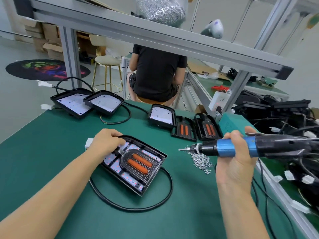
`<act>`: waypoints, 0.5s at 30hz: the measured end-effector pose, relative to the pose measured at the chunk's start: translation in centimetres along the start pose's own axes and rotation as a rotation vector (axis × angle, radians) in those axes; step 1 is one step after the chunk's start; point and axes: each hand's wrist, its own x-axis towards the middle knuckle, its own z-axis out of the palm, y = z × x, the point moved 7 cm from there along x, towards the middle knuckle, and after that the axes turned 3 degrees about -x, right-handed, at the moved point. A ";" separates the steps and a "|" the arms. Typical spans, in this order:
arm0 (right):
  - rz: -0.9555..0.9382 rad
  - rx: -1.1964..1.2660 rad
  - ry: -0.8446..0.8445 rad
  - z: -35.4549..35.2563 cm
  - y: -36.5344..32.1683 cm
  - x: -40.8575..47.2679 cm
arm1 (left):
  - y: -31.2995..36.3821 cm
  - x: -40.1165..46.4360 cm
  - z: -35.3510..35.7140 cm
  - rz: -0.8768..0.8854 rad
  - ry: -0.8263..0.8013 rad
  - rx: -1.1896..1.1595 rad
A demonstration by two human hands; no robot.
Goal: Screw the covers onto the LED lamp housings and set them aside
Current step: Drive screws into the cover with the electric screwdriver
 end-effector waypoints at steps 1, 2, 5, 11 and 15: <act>-0.014 -0.006 0.015 -0.8 -0.3 0.0 | 0.5 -0.1 -0.1 0.012 0.021 0.052; -0.024 -0.014 0.030 -1.7 -0.6 0.0 | 1.3 -0.3 -0.3 0.038 0.057 0.128; -0.046 -0.048 0.096 -3.9 -1.1 0.1 | 6.0 -2.4 0.1 0.264 0.194 0.299; -0.056 -0.102 0.208 -6.4 -1.6 -0.1 | 13.7 -10.6 9.4 0.678 -0.042 0.149; -0.081 -0.114 0.255 -7.3 -2.2 0.0 | 12.8 -11.6 16.3 0.599 -0.244 0.231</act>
